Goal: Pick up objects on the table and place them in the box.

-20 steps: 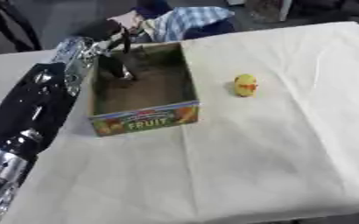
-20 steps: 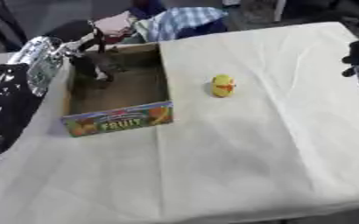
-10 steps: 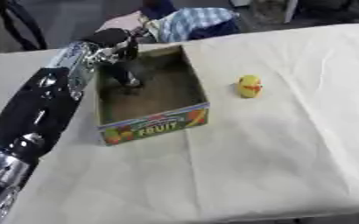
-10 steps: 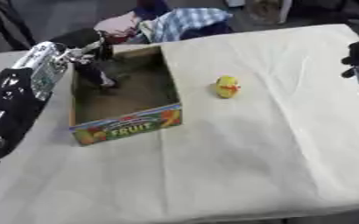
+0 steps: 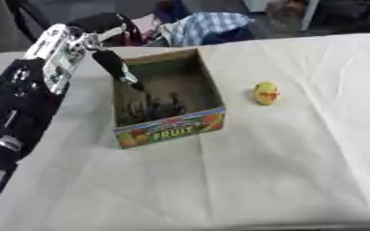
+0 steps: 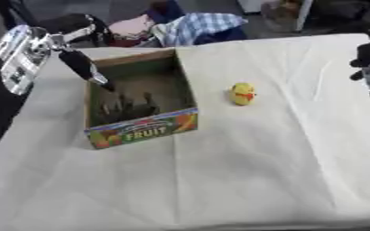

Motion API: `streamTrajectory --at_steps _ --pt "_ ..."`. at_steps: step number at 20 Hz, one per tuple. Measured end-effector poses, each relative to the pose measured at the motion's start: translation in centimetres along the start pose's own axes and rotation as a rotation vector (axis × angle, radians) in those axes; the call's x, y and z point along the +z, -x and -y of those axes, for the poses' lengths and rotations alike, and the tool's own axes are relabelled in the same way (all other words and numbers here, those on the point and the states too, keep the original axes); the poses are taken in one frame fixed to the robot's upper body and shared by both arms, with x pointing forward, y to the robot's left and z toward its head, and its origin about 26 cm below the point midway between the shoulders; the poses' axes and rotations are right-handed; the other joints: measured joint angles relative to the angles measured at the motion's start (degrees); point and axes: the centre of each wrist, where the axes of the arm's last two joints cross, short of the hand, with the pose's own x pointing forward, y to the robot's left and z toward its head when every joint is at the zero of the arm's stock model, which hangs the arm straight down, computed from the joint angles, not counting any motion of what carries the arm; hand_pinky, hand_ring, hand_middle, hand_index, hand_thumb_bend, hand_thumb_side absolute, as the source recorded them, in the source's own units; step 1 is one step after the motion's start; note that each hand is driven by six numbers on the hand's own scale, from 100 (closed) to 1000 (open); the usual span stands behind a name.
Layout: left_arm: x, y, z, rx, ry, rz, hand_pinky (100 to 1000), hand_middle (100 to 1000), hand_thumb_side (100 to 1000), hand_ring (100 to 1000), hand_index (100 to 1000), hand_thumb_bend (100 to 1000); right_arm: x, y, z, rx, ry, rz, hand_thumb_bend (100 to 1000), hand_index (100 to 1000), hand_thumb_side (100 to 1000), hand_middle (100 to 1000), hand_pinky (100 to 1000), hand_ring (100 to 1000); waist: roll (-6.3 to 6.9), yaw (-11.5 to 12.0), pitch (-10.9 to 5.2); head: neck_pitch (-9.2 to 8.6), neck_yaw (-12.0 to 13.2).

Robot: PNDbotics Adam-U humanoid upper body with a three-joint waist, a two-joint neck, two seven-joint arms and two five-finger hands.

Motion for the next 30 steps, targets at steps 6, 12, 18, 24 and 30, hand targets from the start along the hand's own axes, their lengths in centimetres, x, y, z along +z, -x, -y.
streamTrajectory --at_steps 6,12,18,24,30 --pt "5.3 1.3 -0.6 0.179 -0.247 0.008 689 617 450 565 730 850 -2.4 -0.8 2.4 0.146 -0.105 0.015 324 820 468 674 529 642 -1.36 4.74 -0.68 0.67 -1.29" --pt "10.0 0.3 0.6 0.328 -0.426 0.002 688 608 435 554 726 826 -4.9 -0.6 4.3 0.325 -0.283 -0.011 329 804 221 688 548 661 -2.33 8.89 -1.03 0.73 -3.29" --pt "12.0 -0.7 1.9 0.422 -0.517 -0.021 683 598 443 542 723 820 -6.9 0.8 4.3 0.458 -0.451 -0.045 380 816 163 705 572 689 -2.74 11.20 -1.06 0.73 -4.83" --pt "12.5 -0.9 3.7 0.513 -0.551 -0.059 680 592 456 534 720 823 -7.9 2.9 3.9 0.551 -0.565 -0.103 395 821 142 711 586 704 -3.21 12.88 -0.68 0.73 -6.39" --pt "12.5 -1.2 4.7 0.572 -0.564 -0.064 678 588 463 530 719 817 -7.8 5.5 2.7 0.594 -0.635 -0.177 388 820 137 715 593 718 -3.21 14.43 -0.03 0.73 -7.41"
